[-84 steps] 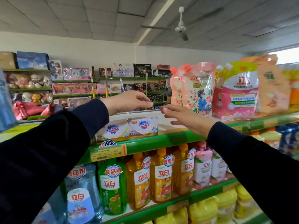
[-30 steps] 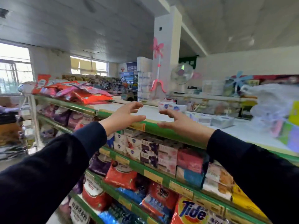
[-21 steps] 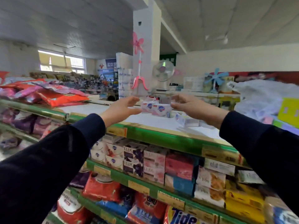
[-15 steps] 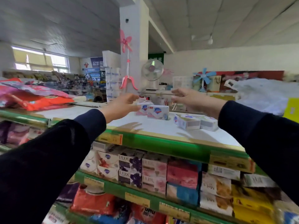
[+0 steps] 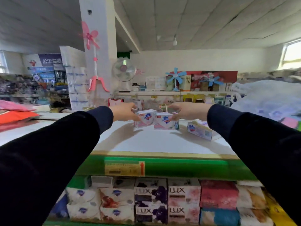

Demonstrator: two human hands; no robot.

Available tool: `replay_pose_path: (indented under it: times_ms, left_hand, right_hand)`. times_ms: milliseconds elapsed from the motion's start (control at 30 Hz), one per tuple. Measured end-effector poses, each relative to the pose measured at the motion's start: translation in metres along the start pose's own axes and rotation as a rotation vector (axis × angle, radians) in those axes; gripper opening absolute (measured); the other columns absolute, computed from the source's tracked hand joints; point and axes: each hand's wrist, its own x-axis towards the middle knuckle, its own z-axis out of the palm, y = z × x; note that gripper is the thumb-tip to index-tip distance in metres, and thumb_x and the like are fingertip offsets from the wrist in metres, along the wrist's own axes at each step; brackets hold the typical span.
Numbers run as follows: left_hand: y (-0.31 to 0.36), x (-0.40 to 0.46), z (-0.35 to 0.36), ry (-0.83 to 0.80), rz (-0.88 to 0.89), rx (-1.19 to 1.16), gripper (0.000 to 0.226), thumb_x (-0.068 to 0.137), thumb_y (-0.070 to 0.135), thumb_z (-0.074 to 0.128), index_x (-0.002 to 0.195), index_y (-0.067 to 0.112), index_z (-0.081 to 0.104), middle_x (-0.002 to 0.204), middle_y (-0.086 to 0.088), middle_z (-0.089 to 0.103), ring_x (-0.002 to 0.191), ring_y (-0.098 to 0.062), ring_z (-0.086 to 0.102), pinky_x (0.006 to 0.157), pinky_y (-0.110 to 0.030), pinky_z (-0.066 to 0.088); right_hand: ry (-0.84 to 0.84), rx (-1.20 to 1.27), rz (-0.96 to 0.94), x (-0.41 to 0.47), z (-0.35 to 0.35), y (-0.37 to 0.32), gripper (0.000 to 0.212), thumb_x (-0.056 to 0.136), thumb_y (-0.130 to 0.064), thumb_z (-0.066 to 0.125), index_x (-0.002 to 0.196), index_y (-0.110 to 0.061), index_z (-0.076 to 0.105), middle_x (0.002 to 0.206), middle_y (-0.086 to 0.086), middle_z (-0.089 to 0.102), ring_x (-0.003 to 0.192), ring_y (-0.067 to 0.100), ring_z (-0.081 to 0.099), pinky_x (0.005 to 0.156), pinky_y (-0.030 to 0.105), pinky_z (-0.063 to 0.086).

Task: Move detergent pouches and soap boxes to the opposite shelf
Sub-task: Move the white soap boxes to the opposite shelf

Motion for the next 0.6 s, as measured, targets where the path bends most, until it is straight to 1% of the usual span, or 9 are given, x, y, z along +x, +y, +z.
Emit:
replay_pose_path:
  times_ms: [67,100,133,167,200,267,333,433,600]
  left_hand:
    - [0.0,0.011,0.005,-0.015,0.025,0.066,0.062,0.09,0.043,0.071,0.143,0.015,0.053,0.127,-0.005,0.065,0.111,-0.026,0.062,0.097,-0.037,0.052]
    - [0.002,0.014,0.01,-0.025,0.041,0.075,0.055,0.091,0.041,0.07,0.138,0.015,0.056,0.114,-0.002,0.067,0.097,-0.02,0.064,0.082,-0.031,0.054]
    - [0.003,0.018,0.012,-0.029,0.054,0.065,0.048,0.093,0.038,0.069,0.133,0.015,0.058,0.103,0.002,0.066,0.083,-0.014,0.061,0.066,-0.023,0.05]
    - [0.002,0.021,0.015,-0.024,0.059,0.043,0.043,0.093,0.034,0.07,0.129,0.014,0.059,0.1,0.002,0.065,0.076,-0.011,0.058,0.057,-0.02,0.044]
    - [0.0,0.025,0.017,-0.02,0.058,0.012,0.04,0.093,0.031,0.071,0.127,0.014,0.058,0.105,-0.001,0.066,0.078,-0.013,0.059,0.056,-0.021,0.045]
    - [-0.008,0.026,0.016,-0.027,0.043,-0.095,0.037,0.093,0.023,0.071,0.126,0.011,0.057,0.12,-0.009,0.067,0.098,-0.025,0.066,0.077,-0.033,0.058]
    - [-0.019,0.021,0.009,-0.051,0.023,-0.203,0.036,0.094,0.018,0.07,0.127,0.009,0.057,0.123,-0.013,0.067,0.111,-0.03,0.066,0.094,-0.043,0.058]
    - [-0.048,0.004,-0.013,-0.046,-0.009,-0.287,0.036,0.095,0.014,0.069,0.129,0.01,0.057,0.126,-0.015,0.066,0.114,-0.032,0.066,0.099,-0.045,0.056]
    - [-0.096,-0.048,-0.049,0.092,-0.109,-0.392,0.027,0.095,0.014,0.07,0.12,0.012,0.06,0.124,-0.016,0.068,0.108,-0.031,0.067,0.1,-0.047,0.055]
  right_hand:
    - [-0.012,-0.03,0.037,0.006,0.005,-0.003,0.069,0.098,-0.038,0.064,0.157,-0.019,0.033,0.161,0.004,0.038,0.143,0.026,0.04,0.115,0.034,0.029]
    - [-0.014,-0.029,0.053,0.007,0.007,-0.002,0.067,0.097,-0.035,0.066,0.155,-0.018,0.036,0.159,0.004,0.041,0.141,0.026,0.042,0.112,0.033,0.032]
    - [-0.001,-0.037,0.068,0.011,0.008,-0.001,0.062,0.097,-0.031,0.067,0.152,-0.017,0.042,0.154,0.005,0.047,0.136,0.027,0.047,0.109,0.034,0.037]
    - [0.015,-0.041,0.081,0.015,0.009,0.001,0.054,0.096,-0.026,0.068,0.146,-0.016,0.049,0.147,0.007,0.054,0.127,0.027,0.054,0.103,0.035,0.043]
    - [0.035,-0.04,0.088,0.019,0.009,0.003,0.044,0.096,-0.022,0.069,0.138,-0.015,0.056,0.138,0.008,0.06,0.115,0.025,0.059,0.096,0.036,0.05]
    - [0.051,-0.017,0.095,0.024,0.007,0.005,0.03,0.095,-0.021,0.069,0.124,-0.014,0.063,0.122,0.008,0.067,0.097,0.022,0.063,0.087,0.036,0.056]
    - [0.055,0.035,0.103,0.024,0.002,0.007,0.028,0.095,-0.025,0.069,0.121,-0.016,0.064,0.114,0.003,0.067,0.097,0.021,0.065,0.088,0.035,0.058]
    - [0.068,0.133,0.09,0.027,-0.002,0.0,0.028,0.094,-0.027,0.07,0.121,-0.019,0.064,0.113,0.001,0.067,0.1,0.023,0.067,0.091,0.038,0.06]
    - [0.003,0.328,-0.041,0.048,0.004,-0.049,0.031,0.094,-0.023,0.071,0.124,-0.019,0.064,0.117,0.005,0.071,0.108,0.026,0.068,0.097,0.041,0.058]
